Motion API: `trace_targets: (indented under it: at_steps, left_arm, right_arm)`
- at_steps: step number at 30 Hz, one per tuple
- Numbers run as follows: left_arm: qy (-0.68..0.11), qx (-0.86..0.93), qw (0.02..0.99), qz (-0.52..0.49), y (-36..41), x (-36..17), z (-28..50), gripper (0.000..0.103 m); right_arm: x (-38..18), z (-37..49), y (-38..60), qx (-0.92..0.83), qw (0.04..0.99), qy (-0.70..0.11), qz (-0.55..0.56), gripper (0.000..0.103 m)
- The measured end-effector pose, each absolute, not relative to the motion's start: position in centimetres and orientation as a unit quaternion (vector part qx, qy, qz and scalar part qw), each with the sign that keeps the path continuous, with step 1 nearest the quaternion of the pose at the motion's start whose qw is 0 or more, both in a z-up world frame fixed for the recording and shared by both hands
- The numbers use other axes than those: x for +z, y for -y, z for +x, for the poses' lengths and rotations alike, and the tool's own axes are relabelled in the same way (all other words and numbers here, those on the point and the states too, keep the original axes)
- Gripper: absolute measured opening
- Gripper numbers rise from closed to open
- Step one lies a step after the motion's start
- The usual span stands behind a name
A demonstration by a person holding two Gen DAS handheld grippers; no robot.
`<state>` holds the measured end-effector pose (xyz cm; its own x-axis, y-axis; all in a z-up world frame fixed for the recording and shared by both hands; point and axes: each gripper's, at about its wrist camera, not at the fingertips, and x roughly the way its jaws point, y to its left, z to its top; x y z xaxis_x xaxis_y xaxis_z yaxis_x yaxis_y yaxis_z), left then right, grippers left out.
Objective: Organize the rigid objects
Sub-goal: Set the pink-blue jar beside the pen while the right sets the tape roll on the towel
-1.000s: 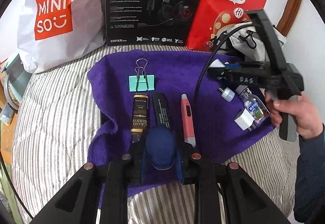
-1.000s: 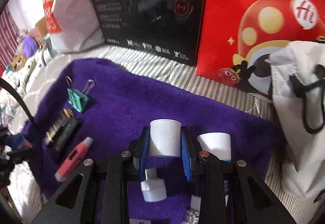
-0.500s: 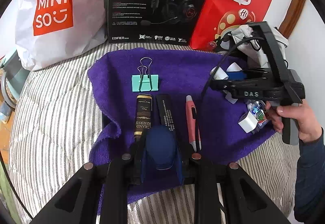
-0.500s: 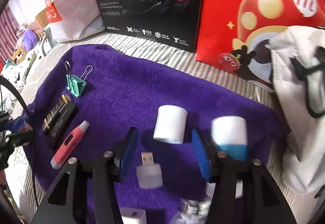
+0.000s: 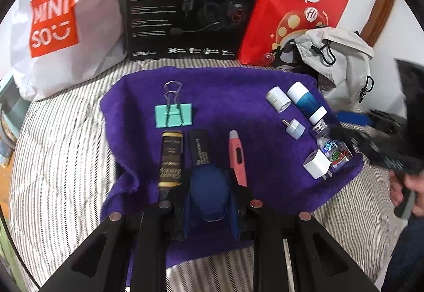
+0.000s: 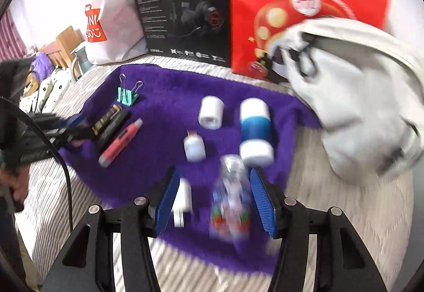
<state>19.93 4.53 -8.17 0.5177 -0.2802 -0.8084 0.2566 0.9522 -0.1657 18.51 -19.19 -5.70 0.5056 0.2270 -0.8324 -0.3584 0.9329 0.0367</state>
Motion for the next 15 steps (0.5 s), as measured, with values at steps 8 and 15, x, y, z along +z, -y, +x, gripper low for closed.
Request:
trace_targets:
  at_steps: [8, 15]
  left_arm:
    - [-0.466, -0.179, 0.867, 0.003, -1.3, -7.9, 21.4, 0.022]
    - [-0.472, -0.199, 0.859, 0.027, 2.6, -8.5, 22.4, 0.022]
  right_arm:
    - [-4.7, 13.1, 23.2, 0.142, 0.873, -0.465, -0.031, 0.056]
    - [-4.3, 10.6, 25.1, 0.127, 0.876, -0.465, -0.003, 0.056]
